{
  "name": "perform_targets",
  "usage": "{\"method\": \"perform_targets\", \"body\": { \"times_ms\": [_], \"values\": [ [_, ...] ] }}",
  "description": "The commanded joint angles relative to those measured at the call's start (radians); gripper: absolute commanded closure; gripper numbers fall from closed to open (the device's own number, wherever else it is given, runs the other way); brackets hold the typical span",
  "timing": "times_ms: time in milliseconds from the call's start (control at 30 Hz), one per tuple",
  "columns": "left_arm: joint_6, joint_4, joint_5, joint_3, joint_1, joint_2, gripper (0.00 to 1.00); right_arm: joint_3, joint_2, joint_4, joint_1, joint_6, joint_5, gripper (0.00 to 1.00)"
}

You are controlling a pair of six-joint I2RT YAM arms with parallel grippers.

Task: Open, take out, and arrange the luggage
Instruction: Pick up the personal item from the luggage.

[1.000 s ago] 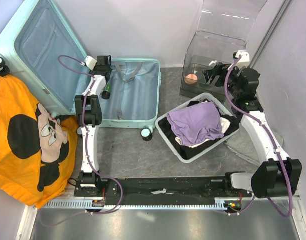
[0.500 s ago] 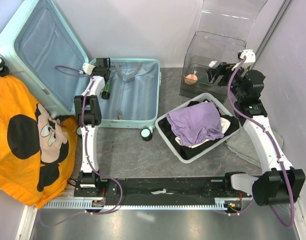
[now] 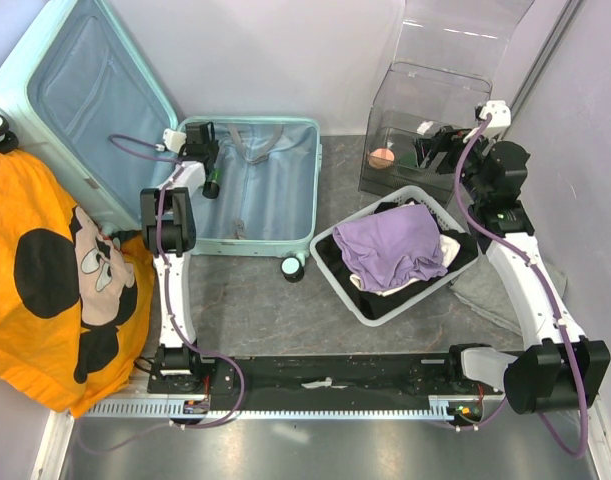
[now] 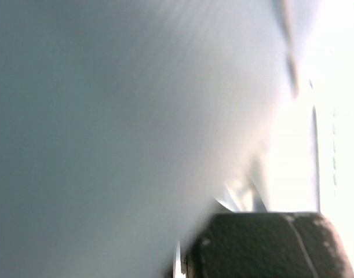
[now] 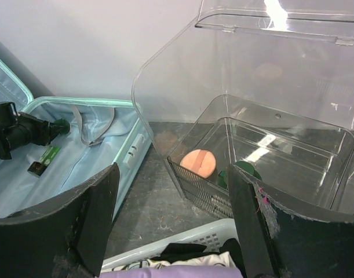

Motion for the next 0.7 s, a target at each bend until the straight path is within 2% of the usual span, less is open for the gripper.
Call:
{"method": "perform_targets", "body": {
  "times_ms": [0, 233, 367, 467, 667],
  "values": [
    [0.060, 0.235, 0.083, -0.180, -0.003, -0.151, 0.98, -0.007, -0.018, 0.023, -0.002, 0.005, -0.015, 0.18],
    [0.148, 0.436, 0.176, -0.436, -0.012, -0.352, 0.98, -0.005, 0.012, 0.040, -0.002, 0.031, -0.043, 0.18],
    [0.148, 0.591, 0.288, -0.632, -0.012, -0.444, 0.98, 0.006, 0.029, 0.043, -0.004, 0.045, -0.057, 0.18],
    [0.145, 0.642, 0.400, -0.749, -0.013, -0.516, 0.98, 0.007, 0.041, 0.058, -0.002, 0.069, -0.080, 0.18],
    [0.220, 0.722, 0.594, -0.897, -0.037, -0.665, 0.98, 0.003, 0.097, 0.174, -0.002, 0.154, -0.204, 0.19]
  ]
}}
